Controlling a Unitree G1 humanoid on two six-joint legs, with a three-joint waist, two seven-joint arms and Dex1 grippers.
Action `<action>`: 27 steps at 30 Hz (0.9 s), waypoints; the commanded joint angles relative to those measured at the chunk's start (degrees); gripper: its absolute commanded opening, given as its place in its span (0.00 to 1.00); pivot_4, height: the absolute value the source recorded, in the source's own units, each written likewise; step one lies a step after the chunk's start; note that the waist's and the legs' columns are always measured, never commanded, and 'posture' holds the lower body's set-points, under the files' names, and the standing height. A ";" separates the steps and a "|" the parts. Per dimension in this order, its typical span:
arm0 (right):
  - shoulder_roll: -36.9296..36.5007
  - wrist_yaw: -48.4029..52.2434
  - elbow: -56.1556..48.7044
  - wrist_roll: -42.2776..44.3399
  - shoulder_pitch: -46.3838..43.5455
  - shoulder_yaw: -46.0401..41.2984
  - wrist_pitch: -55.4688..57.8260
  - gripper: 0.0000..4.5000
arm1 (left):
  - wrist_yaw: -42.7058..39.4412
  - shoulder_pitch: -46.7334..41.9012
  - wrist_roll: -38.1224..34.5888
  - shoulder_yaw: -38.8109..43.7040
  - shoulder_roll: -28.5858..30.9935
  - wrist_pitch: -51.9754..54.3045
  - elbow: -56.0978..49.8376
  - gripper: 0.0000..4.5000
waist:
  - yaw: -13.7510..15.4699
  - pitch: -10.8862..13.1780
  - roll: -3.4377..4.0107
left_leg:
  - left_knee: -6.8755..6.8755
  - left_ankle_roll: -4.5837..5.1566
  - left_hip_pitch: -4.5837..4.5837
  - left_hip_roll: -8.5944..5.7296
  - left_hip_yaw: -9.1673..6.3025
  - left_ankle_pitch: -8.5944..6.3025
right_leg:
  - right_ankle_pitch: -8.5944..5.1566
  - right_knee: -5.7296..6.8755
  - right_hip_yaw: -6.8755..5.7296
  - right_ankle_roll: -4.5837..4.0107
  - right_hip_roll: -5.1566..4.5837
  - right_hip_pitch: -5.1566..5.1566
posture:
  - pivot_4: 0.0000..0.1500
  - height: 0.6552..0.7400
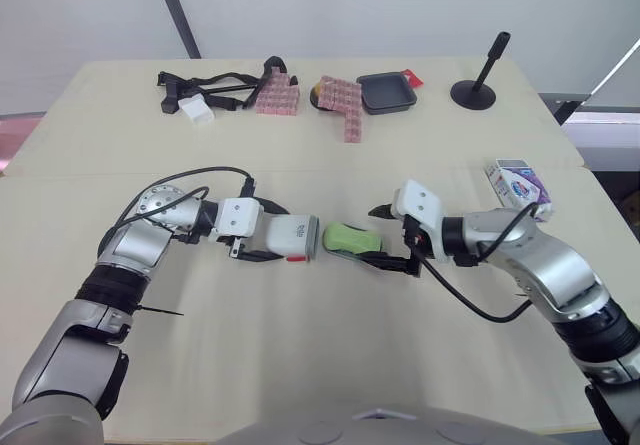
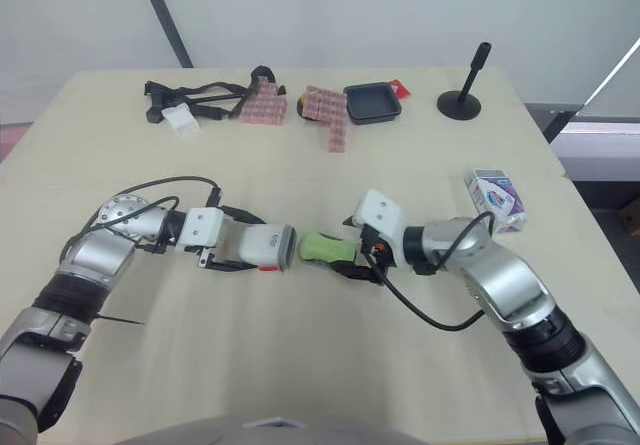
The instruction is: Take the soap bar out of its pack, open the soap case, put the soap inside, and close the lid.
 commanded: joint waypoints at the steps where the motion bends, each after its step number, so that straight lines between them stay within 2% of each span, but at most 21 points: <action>1: 1.82 -0.49 1.05 -1.37 -1.80 0.80 -0.18 1.00 | 0.13 -0.97 0.11 0.22 0.21 -0.84 -0.17 0.77 | 0.08 0.00 0.00 | 0.00 0.00 -0.02 -0.01 0.00 0.00 | 0.00 0.03 0.00 0.00 0.01 0.00 | 1.00 1.00; 14: 3.41 1.63 7.20 -7.02 -4.19 6.30 -0.70 1.00 | 0.34 -1.39 0.27 0.22 -0.69 -0.62 0.27 0.77 | 0.43 0.01 0.01 | 0.00 -0.06 -0.03 -0.01 0.02 0.01 | 0.00 0.07 -0.01 0.01 0.04 0.01 | 1.00 1.00; 26: 3.65 1.62 6.20 -9.32 -3.37 7.34 -0.43 1.00 | 0.45 -1.20 0.39 0.32 -0.78 -0.35 -0.16 0.77 | 0.36 0.00 0.01 | 0.00 -0.11 0.05 0.02 0.02 0.04 | 0.00 0.05 0.00 0.00 0.04 0.05 | 1.00 1.00; 27: 3.60 1.67 5.97 -9.44 -3.19 7.40 -0.39 0.94 | 0.47 -1.15 0.39 0.33 -0.75 -0.29 -0.26 0.77 | 0.37 0.00 0.01 | 0.00 -0.12 0.05 0.02 0.02 0.04 | 0.00 0.05 0.00 0.00 0.04 0.05 | 1.00 1.00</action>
